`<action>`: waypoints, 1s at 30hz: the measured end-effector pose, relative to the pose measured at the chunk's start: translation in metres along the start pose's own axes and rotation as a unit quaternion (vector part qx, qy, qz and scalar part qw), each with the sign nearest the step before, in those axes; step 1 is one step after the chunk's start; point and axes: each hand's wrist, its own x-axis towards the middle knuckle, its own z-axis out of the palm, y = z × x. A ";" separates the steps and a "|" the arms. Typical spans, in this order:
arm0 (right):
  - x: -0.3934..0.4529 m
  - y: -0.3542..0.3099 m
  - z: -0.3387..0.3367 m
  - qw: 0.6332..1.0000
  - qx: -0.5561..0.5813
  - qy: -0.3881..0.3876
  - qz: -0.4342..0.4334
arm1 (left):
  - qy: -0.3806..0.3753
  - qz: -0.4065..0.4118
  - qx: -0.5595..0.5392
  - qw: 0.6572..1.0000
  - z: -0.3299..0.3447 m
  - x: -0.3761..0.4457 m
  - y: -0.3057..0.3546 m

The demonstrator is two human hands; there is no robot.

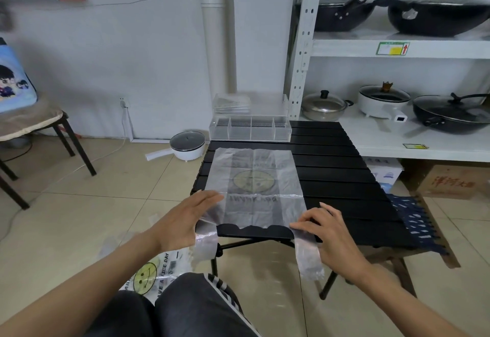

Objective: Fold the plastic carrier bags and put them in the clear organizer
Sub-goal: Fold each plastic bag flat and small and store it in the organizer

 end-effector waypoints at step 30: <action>0.085 0.020 0.019 0.937 0.162 -0.018 0.309 | -0.040 -0.206 -0.200 0.957 -0.012 0.042 -0.024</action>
